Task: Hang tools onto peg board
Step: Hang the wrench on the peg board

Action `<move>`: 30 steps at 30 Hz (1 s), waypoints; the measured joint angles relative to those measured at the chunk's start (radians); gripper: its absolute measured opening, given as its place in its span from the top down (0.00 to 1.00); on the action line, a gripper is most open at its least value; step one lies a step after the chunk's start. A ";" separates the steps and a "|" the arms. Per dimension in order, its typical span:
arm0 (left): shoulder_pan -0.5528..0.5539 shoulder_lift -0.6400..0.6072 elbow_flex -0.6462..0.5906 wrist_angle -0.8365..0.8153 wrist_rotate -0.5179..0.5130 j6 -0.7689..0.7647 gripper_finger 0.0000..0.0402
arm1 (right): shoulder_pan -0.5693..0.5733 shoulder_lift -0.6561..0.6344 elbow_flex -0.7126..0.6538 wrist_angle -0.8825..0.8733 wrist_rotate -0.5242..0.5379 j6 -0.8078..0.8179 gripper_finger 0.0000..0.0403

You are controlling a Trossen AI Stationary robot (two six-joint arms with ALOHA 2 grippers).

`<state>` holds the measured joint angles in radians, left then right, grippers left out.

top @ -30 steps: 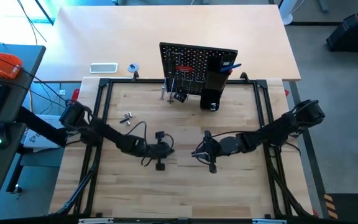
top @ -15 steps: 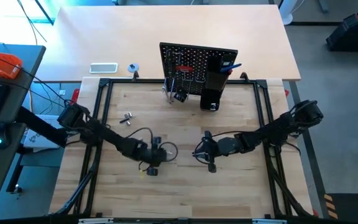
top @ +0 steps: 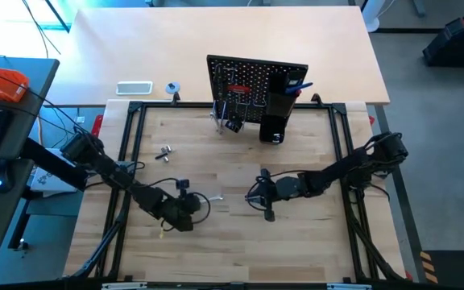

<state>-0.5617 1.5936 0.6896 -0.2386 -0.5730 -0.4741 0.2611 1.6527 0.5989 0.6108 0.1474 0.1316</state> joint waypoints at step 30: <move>0.263 0.083 -0.152 0.557 0.258 0.139 0.95 | 0.001 0.000 0.002 0.009 -0.008 0.010 0.90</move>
<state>-0.2991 1.6762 0.5377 0.3186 -0.3153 -0.3349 0.2619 1.6526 0.6010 0.6200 0.1390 0.1417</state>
